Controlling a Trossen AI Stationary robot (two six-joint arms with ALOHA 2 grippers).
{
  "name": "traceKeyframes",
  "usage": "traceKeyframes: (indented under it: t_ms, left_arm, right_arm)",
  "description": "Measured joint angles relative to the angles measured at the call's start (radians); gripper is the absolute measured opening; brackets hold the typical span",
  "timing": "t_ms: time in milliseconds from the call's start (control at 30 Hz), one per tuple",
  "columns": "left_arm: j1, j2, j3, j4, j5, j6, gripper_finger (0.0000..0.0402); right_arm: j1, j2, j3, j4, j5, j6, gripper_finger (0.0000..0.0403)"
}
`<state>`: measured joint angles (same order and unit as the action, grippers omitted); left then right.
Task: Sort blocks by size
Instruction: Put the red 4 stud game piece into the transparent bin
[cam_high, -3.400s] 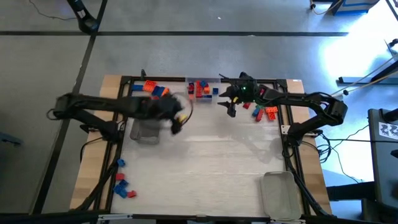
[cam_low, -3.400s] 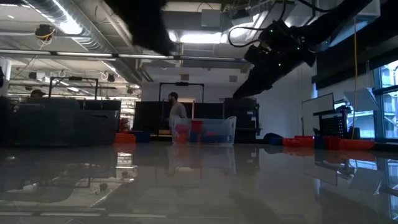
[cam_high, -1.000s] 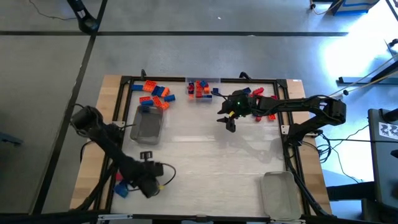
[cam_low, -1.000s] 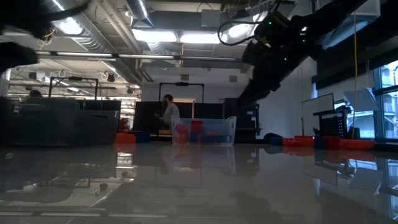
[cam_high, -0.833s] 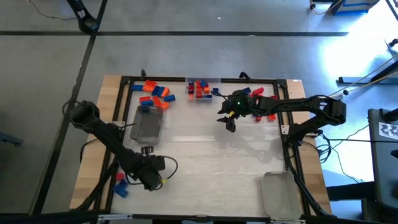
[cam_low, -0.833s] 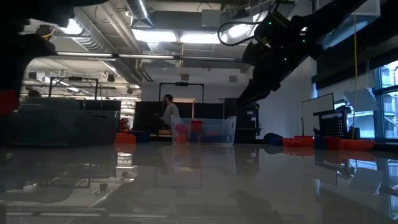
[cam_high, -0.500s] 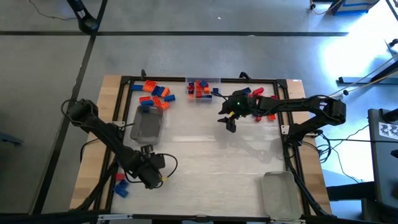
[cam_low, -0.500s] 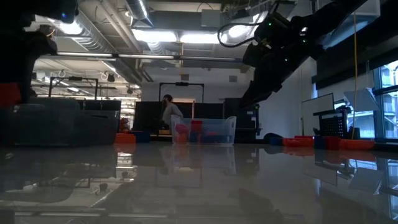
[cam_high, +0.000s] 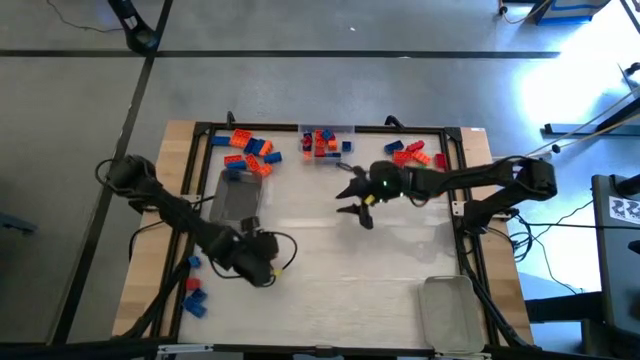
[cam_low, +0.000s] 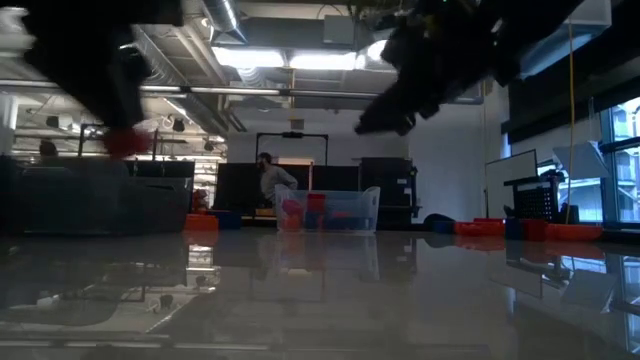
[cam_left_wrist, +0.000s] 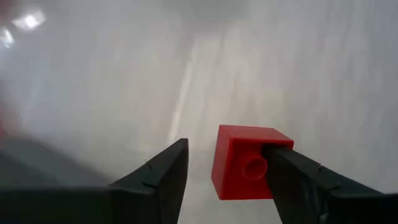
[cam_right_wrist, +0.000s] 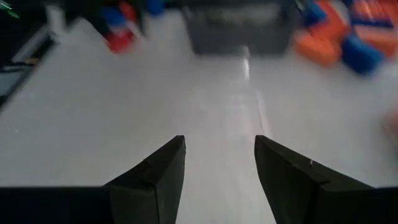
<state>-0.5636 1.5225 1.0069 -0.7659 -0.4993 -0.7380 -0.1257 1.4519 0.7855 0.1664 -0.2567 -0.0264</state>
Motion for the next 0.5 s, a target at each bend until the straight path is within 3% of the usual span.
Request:
traceKeyframes:
  t_ms: [233, 500]
  left_arm:
    - [0.144, -0.004, 0.000, 0.210, -0.069, 0.282, 0.0188]
    - [0.379, -0.004, 0.000, 0.492, -0.131, 0.629, 0.0189]
  right_arm:
    - [0.127, 0.032, 0.001, 0.123, 0.186, -0.032, 0.0193]
    - [0.086, 0.032, 0.000, 0.187, 0.343, -0.060, 0.0193]
